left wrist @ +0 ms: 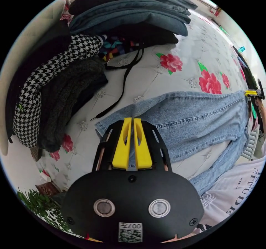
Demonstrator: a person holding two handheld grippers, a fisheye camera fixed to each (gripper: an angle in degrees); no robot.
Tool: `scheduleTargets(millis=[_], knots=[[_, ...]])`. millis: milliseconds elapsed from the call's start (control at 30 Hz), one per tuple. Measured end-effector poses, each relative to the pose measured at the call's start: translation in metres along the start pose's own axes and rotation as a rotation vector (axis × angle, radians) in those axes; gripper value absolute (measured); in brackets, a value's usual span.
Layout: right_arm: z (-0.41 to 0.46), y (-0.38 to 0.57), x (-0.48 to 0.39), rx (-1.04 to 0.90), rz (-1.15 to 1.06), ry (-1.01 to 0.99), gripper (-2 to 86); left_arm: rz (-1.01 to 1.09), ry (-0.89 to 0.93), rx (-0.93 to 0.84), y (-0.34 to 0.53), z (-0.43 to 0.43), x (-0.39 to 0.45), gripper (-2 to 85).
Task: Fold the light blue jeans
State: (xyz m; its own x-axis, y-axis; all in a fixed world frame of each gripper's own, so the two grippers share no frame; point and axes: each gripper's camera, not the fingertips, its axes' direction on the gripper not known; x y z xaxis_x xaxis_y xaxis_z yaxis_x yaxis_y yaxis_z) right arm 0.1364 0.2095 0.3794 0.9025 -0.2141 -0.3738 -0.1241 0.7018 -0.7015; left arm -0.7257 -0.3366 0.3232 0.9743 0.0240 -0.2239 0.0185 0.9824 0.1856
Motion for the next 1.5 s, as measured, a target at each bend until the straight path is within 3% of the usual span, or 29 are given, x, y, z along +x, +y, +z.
scheduleTargets(millis=[233,467,633,733,800,867,967,1233,1300,1400,1500], knots=[[-0.097,0.061,-0.02,0.134,-0.039,0.095,-0.1,-0.016,0.089,0.188,0.069,-0.099,-0.018,-0.9],[-0.183,0.196,-0.08,0.35,-0.037,0.205,-0.3,-0.061,0.075,0.412,0.235,-0.194,0.011,-0.9],[-0.183,0.304,-0.125,0.417,-0.021,0.211,-0.3,-0.187,0.055,0.512,0.375,-0.215,0.041,-0.9],[-0.147,0.366,-0.136,0.415,0.034,0.136,-0.3,-0.309,0.059,0.455,0.453,-0.181,0.056,-0.9],[-0.109,0.391,-0.132,0.368,0.092,0.054,-0.3,-0.392,0.088,0.287,0.493,-0.128,0.067,-0.9],[-0.046,0.408,-0.129,0.217,0.137,0.026,-0.3,-0.404,0.11,0.194,0.512,-0.092,0.077,-0.9],[-0.005,0.42,-0.119,0.143,0.188,-0.02,-0.2,-0.469,0.191,0.197,0.528,-0.07,0.079,-0.9],[-0.079,0.434,-0.12,0.26,0.103,0.065,-0.2,-0.312,0.034,0.345,0.545,-0.137,0.101,-0.9],[-0.068,0.432,-0.117,0.222,0.107,0.061,-0.2,-0.277,-0.034,0.263,0.55,-0.12,0.113,-0.9],[-0.034,0.429,-0.107,0.127,0.13,0.036,-0.3,-0.261,0.002,0.105,0.551,-0.074,0.121,-0.9],[-0.049,0.432,-0.097,0.157,0.165,-0.013,-0.3,-0.254,-0.049,0.136,0.557,-0.09,0.131,-0.9]])
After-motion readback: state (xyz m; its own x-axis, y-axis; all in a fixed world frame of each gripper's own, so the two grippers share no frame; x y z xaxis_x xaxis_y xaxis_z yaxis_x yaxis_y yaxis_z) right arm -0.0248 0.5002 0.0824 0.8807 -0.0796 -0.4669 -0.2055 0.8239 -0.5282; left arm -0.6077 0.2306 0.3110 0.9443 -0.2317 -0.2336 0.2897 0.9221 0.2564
